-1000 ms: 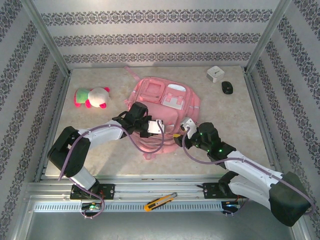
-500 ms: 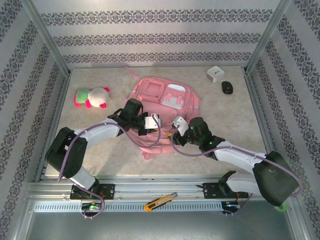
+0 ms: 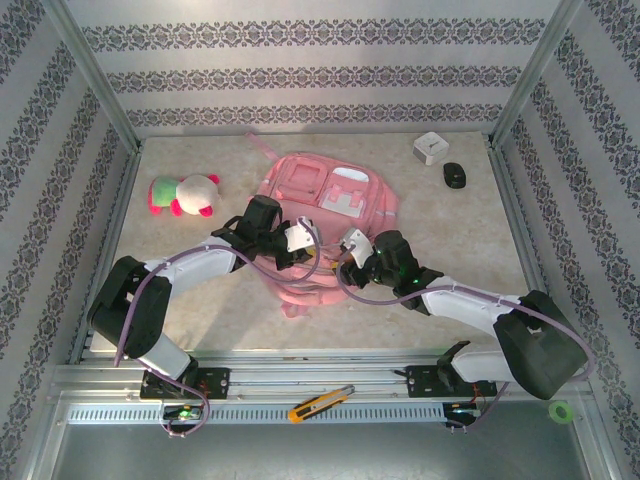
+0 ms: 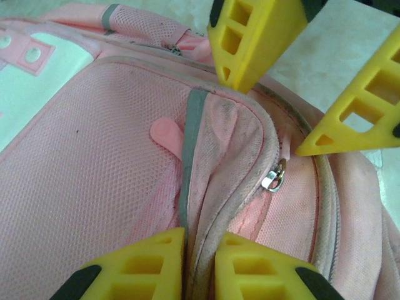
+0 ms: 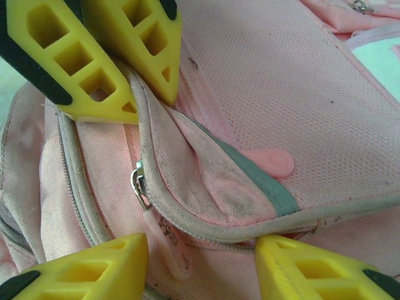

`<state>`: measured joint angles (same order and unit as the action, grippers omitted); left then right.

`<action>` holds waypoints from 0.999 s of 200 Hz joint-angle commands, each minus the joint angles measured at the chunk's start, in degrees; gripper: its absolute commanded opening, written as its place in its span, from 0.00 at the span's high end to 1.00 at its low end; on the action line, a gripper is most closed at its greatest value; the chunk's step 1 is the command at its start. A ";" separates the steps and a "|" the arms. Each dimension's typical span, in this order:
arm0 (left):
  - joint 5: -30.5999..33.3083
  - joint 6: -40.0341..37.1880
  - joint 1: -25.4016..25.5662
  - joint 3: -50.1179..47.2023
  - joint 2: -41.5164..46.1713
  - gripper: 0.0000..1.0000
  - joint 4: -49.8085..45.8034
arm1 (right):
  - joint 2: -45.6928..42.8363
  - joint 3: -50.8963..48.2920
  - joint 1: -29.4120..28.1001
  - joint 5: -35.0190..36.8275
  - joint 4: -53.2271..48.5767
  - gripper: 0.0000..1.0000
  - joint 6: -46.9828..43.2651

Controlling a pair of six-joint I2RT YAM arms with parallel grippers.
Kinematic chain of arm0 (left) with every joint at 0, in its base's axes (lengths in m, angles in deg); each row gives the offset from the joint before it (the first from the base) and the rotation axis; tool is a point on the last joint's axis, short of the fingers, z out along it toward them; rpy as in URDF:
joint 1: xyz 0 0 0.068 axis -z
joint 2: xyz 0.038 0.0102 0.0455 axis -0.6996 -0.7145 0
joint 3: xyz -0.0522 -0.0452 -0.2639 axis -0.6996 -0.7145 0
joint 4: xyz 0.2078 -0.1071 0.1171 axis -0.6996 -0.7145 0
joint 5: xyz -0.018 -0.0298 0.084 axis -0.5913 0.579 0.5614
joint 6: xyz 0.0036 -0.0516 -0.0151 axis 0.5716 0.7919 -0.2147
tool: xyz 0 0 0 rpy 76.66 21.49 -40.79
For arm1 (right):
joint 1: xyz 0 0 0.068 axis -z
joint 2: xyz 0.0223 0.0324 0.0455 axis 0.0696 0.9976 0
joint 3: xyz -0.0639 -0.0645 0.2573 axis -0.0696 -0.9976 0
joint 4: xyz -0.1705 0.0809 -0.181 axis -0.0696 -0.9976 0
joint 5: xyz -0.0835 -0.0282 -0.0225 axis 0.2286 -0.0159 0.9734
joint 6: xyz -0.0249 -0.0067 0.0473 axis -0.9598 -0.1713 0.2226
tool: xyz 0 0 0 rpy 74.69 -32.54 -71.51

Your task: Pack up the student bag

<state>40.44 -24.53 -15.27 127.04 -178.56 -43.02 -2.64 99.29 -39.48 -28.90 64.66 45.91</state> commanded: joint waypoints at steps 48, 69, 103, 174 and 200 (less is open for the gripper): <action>-4.50 13.82 -0.53 2.43 0.78 0.86 5.21 | -5.32 -2.57 -0.73 -1.28 2.19 0.52 6.31; -4.68 15.54 -0.56 2.13 0.88 0.86 5.68 | -4.15 -1.63 -0.70 -2.63 2.97 0.53 7.17; -4.32 17.19 -0.56 3.01 1.06 0.87 5.73 | -1.76 -0.40 -0.98 -3.83 3.18 0.62 8.01; 0.63 14.80 -1.78 2.86 2.32 0.87 2.83 | -7.78 -3.15 3.83 1.77 -0.15 0.97 13.03; 1.72 13.50 -2.44 2.19 3.29 0.87 2.02 | -9.62 -3.73 6.99 2.87 -2.09 1.00 14.58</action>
<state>39.41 -10.67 -15.54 128.35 -178.29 -41.12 -10.42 96.56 -36.11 -30.59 64.33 57.52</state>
